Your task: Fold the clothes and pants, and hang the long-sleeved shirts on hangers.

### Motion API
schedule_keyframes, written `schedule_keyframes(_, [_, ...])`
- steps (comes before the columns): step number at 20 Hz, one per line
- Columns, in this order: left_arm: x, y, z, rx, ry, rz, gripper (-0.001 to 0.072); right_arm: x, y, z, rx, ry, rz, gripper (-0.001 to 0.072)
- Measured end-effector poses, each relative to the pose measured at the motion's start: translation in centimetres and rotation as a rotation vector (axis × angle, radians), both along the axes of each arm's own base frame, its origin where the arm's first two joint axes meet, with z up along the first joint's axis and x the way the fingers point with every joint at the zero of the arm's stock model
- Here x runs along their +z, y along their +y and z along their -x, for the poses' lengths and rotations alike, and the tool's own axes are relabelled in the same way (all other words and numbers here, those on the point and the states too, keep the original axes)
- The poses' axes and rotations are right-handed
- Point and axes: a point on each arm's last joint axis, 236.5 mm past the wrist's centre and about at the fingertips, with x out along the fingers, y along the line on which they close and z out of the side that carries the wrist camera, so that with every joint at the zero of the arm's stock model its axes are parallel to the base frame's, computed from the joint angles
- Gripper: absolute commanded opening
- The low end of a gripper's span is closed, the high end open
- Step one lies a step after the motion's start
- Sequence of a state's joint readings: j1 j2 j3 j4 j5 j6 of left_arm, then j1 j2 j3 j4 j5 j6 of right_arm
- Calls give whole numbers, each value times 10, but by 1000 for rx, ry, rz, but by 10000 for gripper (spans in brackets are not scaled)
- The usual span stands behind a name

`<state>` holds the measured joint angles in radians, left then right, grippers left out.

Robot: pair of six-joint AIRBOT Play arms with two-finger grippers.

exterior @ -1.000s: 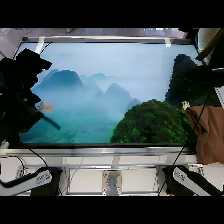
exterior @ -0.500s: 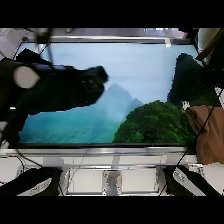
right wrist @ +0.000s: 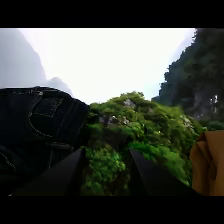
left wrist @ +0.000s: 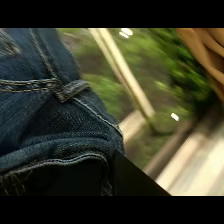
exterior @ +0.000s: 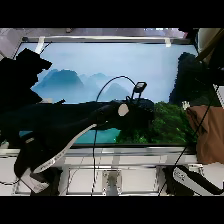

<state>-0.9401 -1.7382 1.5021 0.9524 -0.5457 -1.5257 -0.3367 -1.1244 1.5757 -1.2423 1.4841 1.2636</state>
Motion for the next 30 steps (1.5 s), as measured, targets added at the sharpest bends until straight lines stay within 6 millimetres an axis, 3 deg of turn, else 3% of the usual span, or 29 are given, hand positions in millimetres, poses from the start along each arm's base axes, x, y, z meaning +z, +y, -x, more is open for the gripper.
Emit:
schedule_keyframes(1, [4, -8, -1, -19, -12, 22, 591, -4, -1, -3, -1, 7, -2, 350])
schedule_keyframes(2, [15, -11, -11, -20, -35, 45, 704, -7, -3, -6, -1, 13, -2, 350])
schedule_keyframes(3, [31, -6, -29, -3, -67, 70, 708, -10, -4, -8, 0, 16, 1, 350])
schedule_keyframes(5, [67, 27, -75, 44, -140, 83, 682, -12, -9, -10, -5, 18, 12, 349])
schedule_keyframes(6, [85, 56, -100, 81, -161, 74, 585, -12, -12, -9, -11, 16, 14, 350])
schedule_keyframes(7, [99, 97, -126, 131, -172, 40, 569, -12, -18, -9, -24, 15, 18, 350])
schedule_keyframes(9, [115, 200, -165, 262, -153, -78, 569, -12, -31, -4, -58, 19, 22, 350])
schedule_keyframes(11, [122, 317, -178, 416, -101, -226, 569, -17, -41, 5, -92, 30, 12, 351])
schedule_keyframes(13, [127, 431, -162, 590, -38, -359, 568, -29, -43, 18, -115, 58, -13, 354])
schedule_keyframes(14, [128, 481, -143, 676, -8, -411, 569, -39, -41, 27, -118, 80, -25, 396])
schedule_keyframes(16, [123, 564, -95, 838, 53, -507, 569, -65, -30, 45, -115, 135, -69, 665])
schedule_keyframes(18, [111, 629, -47, 990, 98, -593, 569, -92, -15, 60, -107, 190, -137, 669])
schedule_keyframes(20, [97, 683, -12, 1143, 128, -644, 568, -115, 5, 69, -94, 236, -222, 669])
schedule_keyframes(22, [83, 723, 8, 1252, 154, -665, 568, -130, 21, 75, -87, 264, -298, 668])
schedule_keyframes(24, [63, 752, 15, 1296, 183, -681, 569, -137, 34, 78, -77, 276, -353, 668])
schedule_keyframes(27, [28, 777, 14, 1289, 256, -695, 569, -141, 52, 80, -57, 296, -398, 667])
schedule_keyframes(30, [10, 798, 0, 1279, 282, -698, 569, -142, 77, 81, -12, 322, -419, 666])
